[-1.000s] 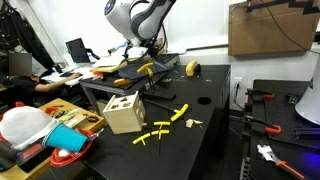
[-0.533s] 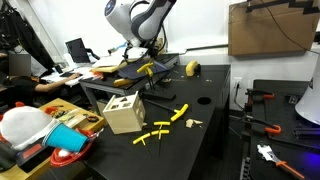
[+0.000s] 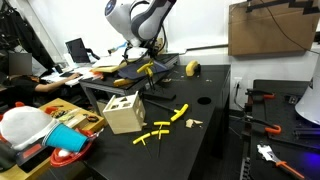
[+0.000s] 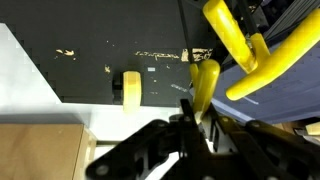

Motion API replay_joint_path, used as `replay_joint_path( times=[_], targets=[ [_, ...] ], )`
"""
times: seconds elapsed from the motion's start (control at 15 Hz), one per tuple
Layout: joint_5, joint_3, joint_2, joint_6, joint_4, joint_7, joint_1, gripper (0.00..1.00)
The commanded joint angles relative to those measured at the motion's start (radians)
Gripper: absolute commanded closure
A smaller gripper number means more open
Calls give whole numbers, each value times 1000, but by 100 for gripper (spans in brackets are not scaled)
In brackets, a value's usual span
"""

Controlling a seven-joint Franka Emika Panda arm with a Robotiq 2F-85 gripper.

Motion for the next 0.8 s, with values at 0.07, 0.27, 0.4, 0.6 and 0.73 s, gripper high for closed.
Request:
replay_joint_path(
  times=[0.07,0.27,0.4,0.6,0.73],
  targets=[
    [17,4,-9,37,-14,36,-12,96],
    [17,3,-9,38,-14,36,-12,96],
    [18,3,-8,39,-14,34,-14,96],
    [22,4,-8,38,-14,31,-15,96],
    [24,4,-9,37,-16,31,-16,96]
  ],
)
